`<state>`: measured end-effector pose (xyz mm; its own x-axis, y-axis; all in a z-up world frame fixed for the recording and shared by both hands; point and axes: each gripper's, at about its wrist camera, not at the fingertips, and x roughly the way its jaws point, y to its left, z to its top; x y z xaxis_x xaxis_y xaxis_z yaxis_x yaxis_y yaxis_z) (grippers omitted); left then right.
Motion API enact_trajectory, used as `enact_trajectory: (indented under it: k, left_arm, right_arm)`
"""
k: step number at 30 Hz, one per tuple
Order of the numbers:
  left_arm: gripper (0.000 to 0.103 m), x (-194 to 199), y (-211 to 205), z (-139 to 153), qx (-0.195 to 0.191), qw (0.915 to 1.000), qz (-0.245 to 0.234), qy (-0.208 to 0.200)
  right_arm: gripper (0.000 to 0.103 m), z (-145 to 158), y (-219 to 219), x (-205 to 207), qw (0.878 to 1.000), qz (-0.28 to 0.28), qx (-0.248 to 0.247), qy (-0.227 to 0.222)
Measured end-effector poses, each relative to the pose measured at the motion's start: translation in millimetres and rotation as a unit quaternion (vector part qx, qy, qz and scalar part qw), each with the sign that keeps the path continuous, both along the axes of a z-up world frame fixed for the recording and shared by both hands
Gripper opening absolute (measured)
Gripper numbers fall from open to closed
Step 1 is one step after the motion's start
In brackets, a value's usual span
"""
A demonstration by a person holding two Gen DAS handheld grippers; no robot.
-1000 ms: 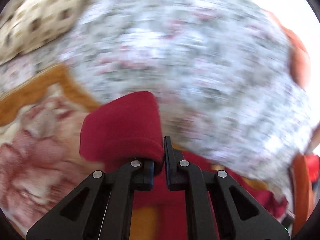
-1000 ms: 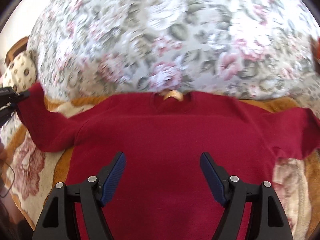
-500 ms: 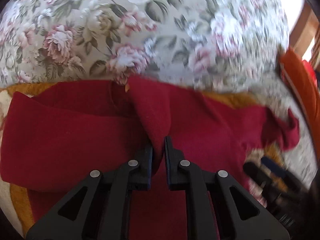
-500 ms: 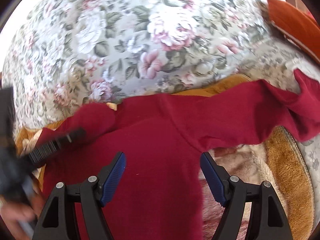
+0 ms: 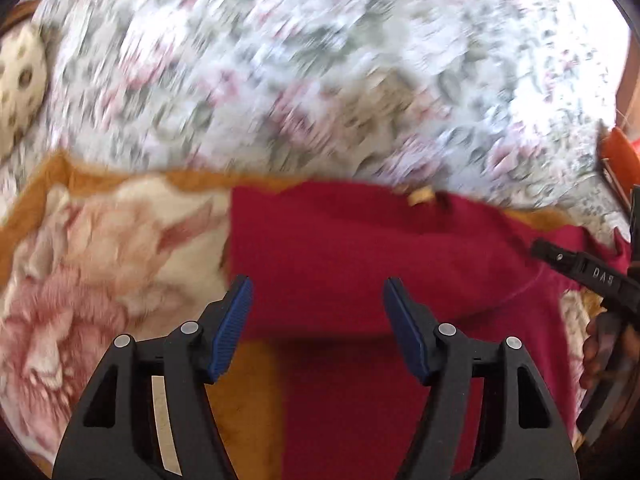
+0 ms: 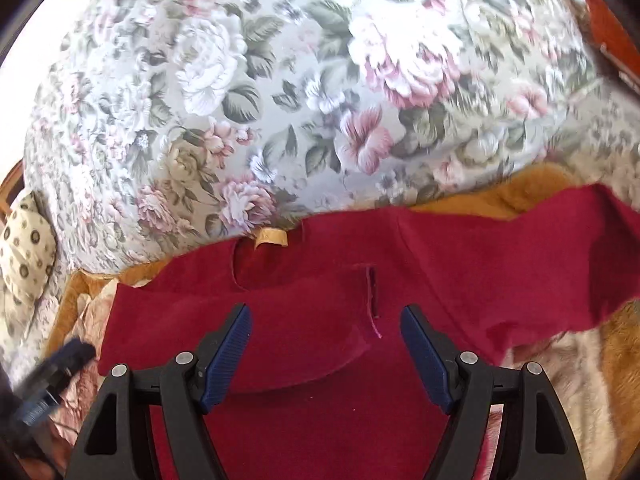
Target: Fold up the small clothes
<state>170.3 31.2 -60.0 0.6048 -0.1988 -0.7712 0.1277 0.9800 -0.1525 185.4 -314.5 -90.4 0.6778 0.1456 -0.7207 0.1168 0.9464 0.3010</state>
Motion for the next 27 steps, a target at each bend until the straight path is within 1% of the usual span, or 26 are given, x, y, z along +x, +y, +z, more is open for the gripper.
enact_trajectory:
  k: [1, 2, 4, 6, 8, 9, 11, 12, 13, 14, 15, 16, 18, 19, 21, 23, 24, 27]
  left_arm:
    - [0.068, -2, 5, -5, -0.006, 0.9999, 0.005, 0.007]
    - [0.068, -5, 10, -10, -0.012, 0.9998, 0.010, 0.011]
    - [0.068, -7, 13, -15, -0.014, 0.9997, 0.014, 0.012]
    - [0.068, -8, 14, -16, -0.013, 0.9998, 0.015, 0.008]
    - [0.068, -3, 13, -16, -0.011, 0.9997, 0.020, 0.005]
    - [0.068, 0, 14, -18, -0.012, 0.9996, 0.023, 0.007]
    - [0.068, 6, 15, -23, -0.013, 0.9993, 0.030, 0.016]
    - [0.068, 7, 16, -24, -0.014, 0.9992, 0.033, 0.017]
    - [0.068, 7, 17, -24, -0.013, 0.9991, 0.036, 0.017]
    - [0.068, 9, 20, -22, -0.010, 0.9990, 0.040, 0.015]
    - [0.068, 10, 22, -20, -0.009, 0.9989, 0.044, 0.011]
    - [0.068, 11, 26, -17, -0.009, 0.9986, 0.051, 0.005]
    - [0.068, 16, 33, -9, -0.015, 0.9976, 0.067, -0.004]
    - [0.068, 17, 35, -6, -0.017, 0.9974, 0.070, -0.008]
    - [0.068, 20, 35, -3, -0.016, 0.9973, 0.071, -0.014]
    - [0.068, 21, 30, -4, -0.011, 0.9976, 0.066, -0.015]
    - [0.068, 23, 25, -8, -0.007, 0.9979, 0.063, -0.013]
    - [0.068, 27, 9, -22, 0.005, 0.9985, 0.055, -0.006]
  right_arm:
    - [0.075, -7, 0, 2, 1.000, -0.006, -0.010, 0.020]
    - [0.075, -11, 0, 1, 1.000, -0.008, -0.015, 0.026]
    - [0.075, -11, -1, -2, 0.999, -0.013, -0.040, 0.010]
    - [0.075, -4, 1, 2, 0.996, -0.006, -0.085, -0.008]
    - [0.075, -2, -5, 11, 0.993, -0.020, -0.117, -0.004]
    - [0.075, -4, -9, 17, 0.993, -0.030, -0.118, 0.001]
    - [0.073, -16, -15, 33, 0.994, -0.023, -0.105, 0.025]
    - [0.066, -28, -15, 43, 0.995, -0.004, -0.089, 0.047]
    - [0.028, -34, -13, 47, 0.996, 0.016, -0.068, 0.052]
    - [0.008, -37, -10, 51, 0.997, 0.042, -0.039, 0.052]
    - [0.007, -33, -3, 53, 0.997, 0.055, -0.040, 0.048]
    - [0.007, -24, 2, 52, 0.996, 0.062, -0.054, 0.031]
    - [0.007, 9, 6, 47, 0.995, 0.072, -0.064, -0.030]
    - [0.007, 26, 1, 43, 0.995, 0.060, -0.062, -0.056]
    - [0.007, 49, -15, 34, 0.994, 0.023, -0.066, -0.089]
    - [0.007, 51, -26, 26, 0.992, -0.009, -0.090, -0.091]
    - [0.007, 44, -31, 24, 0.990, -0.023, -0.109, -0.083]
    - [0.007, 11, -39, 30, 0.989, -0.040, -0.132, -0.046]
